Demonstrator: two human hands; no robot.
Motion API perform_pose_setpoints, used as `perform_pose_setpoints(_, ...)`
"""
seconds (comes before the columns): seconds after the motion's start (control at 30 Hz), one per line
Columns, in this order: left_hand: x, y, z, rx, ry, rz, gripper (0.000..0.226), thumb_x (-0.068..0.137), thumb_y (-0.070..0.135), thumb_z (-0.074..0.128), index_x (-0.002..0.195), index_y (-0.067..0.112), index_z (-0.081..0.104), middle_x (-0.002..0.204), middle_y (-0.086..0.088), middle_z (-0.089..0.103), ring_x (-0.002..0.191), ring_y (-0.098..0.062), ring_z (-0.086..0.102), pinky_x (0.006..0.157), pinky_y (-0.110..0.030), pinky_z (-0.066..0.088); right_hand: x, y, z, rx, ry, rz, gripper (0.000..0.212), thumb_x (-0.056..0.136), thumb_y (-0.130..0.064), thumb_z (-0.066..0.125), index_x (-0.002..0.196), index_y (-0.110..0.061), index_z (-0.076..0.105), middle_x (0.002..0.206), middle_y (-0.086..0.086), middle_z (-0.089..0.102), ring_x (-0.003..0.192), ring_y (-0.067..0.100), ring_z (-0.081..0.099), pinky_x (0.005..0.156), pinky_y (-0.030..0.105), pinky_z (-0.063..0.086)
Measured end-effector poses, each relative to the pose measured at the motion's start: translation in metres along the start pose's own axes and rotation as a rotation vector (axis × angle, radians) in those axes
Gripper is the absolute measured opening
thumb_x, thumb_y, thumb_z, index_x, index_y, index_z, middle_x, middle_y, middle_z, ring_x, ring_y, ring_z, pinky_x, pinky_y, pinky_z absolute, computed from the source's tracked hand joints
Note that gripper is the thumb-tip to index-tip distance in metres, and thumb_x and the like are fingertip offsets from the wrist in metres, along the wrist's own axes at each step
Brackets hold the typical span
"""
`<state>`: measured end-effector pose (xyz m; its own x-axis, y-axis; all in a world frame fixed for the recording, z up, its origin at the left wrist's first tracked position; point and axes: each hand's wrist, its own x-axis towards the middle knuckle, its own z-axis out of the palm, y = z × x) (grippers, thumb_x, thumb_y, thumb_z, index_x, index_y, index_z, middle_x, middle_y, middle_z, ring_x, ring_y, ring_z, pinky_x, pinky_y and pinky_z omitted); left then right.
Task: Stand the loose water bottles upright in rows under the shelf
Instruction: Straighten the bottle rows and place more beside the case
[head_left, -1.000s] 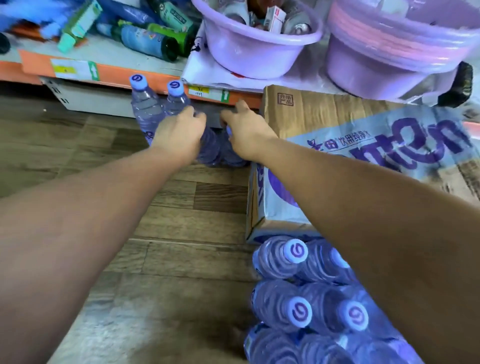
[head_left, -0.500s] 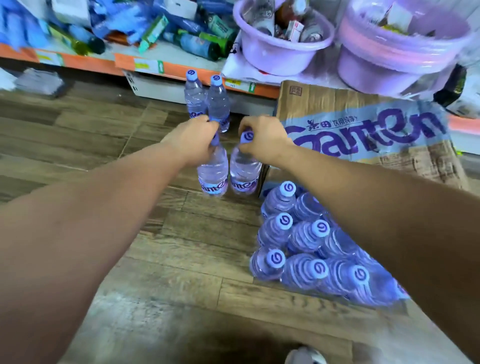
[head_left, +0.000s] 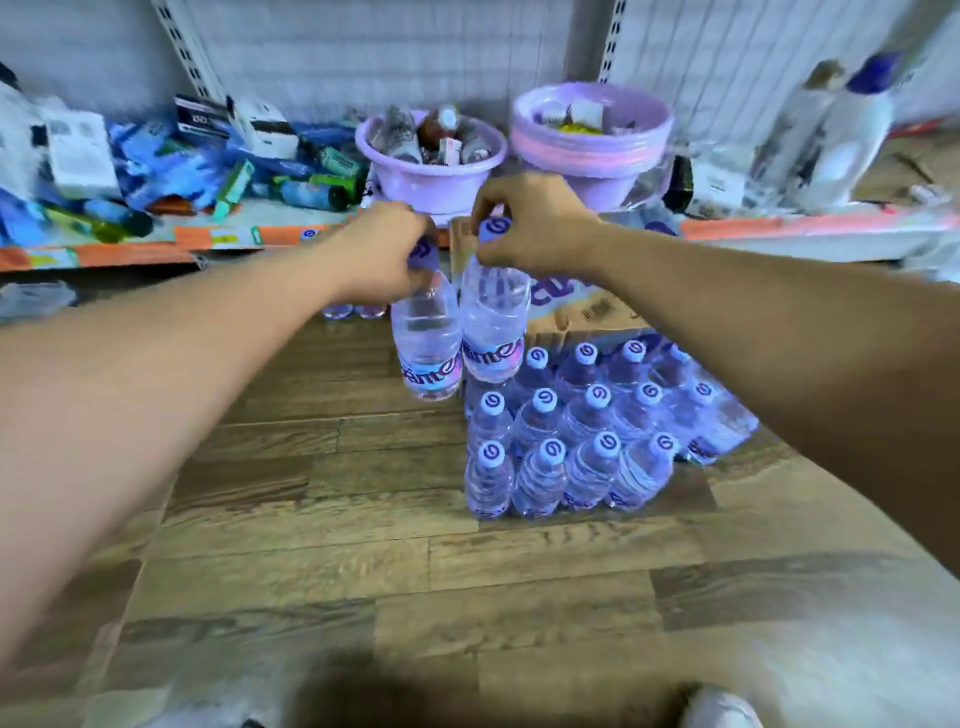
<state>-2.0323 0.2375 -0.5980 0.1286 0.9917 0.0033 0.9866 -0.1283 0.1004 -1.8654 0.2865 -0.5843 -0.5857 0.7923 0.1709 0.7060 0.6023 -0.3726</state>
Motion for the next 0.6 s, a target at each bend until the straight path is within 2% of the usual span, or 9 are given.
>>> perform_pose_setpoints(0.1,0.006,0.027,-0.006,-0.011,0.053,0.037,0.026,0.082,0.019,0.063,0.102,0.002,0.064,0.101,-0.025,0.064,0.095,-0.038,0.060,0.069,-0.030,0.038,-0.013,0.011,-0.020,-0.036,-0.020,-0.002,0.026,0.076,-0.021,0.066,0.100,-0.011,0.069,0.085,0.000,0.054,0.080,0.014,0.047,0.057,0.019,0.026)
perform_pose_setpoints(0.17,0.008,0.046,-0.008,-0.026,0.064,0.053,0.026,0.082,0.020,0.063,0.099,0.000,0.064,0.097,-0.026,0.064,0.089,-0.037,0.059,0.067,-0.033,0.039,-0.023,0.020,-0.031,-0.051,-0.044,0.014,0.026,0.076,-0.022,0.066,0.099,-0.012,0.068,0.084,0.001,0.053,0.080,0.016,0.046,0.055,0.025,0.029)
perform_pose_setpoints(0.23,0.013,0.067,-0.009,-0.047,0.055,0.079,0.031,0.082,0.024,0.066,0.100,-0.001,0.063,0.099,-0.024,0.065,0.090,-0.035,0.059,0.072,-0.036,0.043,-0.035,0.033,-0.044,-0.055,-0.054,0.045,0.024,0.076,-0.019,0.067,0.098,-0.012,0.068,0.079,0.000,0.052,0.079,0.017,0.046,0.053,0.021,0.033)
perform_pose_setpoints(0.33,0.022,0.100,-0.012,-0.059,0.054,0.111,0.034,0.083,0.028,0.065,0.104,0.001,0.063,0.102,-0.021,0.065,0.092,-0.034,0.057,0.071,-0.032,0.038,-0.058,0.055,-0.064,-0.076,-0.043,0.108,0.023,0.077,-0.018,0.067,0.099,-0.013,0.068,0.065,-0.011,0.046,0.080,0.017,0.045,0.052,0.012,0.031)
perform_pose_setpoints(0.43,0.030,0.137,-0.014,-0.102,0.047,0.149,0.031,0.083,0.029,0.064,0.099,0.003,0.063,0.100,-0.020,0.065,0.081,-0.027,0.050,0.068,-0.030,0.033,-0.079,0.079,-0.080,-0.085,-0.043,0.162,0.022,0.076,-0.018,0.068,0.098,-0.015,0.069,0.074,-0.002,0.051,0.080,0.018,0.046,0.052,0.014,0.034)
perform_pose_setpoints(0.5,0.035,0.161,-0.015,-0.122,0.032,0.177,0.032,0.083,0.030,0.064,0.100,0.004,0.063,0.101,-0.018,0.064,0.087,-0.029,0.054,0.070,-0.029,0.034,-0.090,0.095,-0.090,-0.111,-0.058,0.182,0.023,0.073,-0.019,0.070,0.096,-0.015,0.069,0.078,0.001,0.052,0.080,0.020,0.049,0.055,0.023,0.037)
perform_pose_setpoints(0.57,0.039,0.184,-0.013,-0.141,0.010,0.213,0.029,0.084,0.029,0.063,0.099,0.005,0.063,0.099,-0.017,0.062,0.093,-0.030,0.057,0.073,-0.031,0.037,-0.103,0.110,-0.100,-0.163,-0.065,0.203,0.024,0.074,-0.019,0.070,0.097,-0.015,0.068,0.080,0.001,0.051,0.084,0.021,0.050,0.069,0.024,0.036)
perform_pose_setpoints(0.6,0.042,0.197,-0.012,-0.142,0.005,0.235,0.029,0.085,0.029,0.062,0.099,0.004,0.062,0.099,-0.018,0.062,0.095,-0.029,0.057,0.074,-0.033,0.039,-0.111,0.118,-0.104,-0.179,-0.065,0.223,0.023,0.074,-0.018,0.070,0.097,-0.015,0.068,0.082,0.002,0.051,0.084,0.021,0.049,0.071,0.024,0.034)
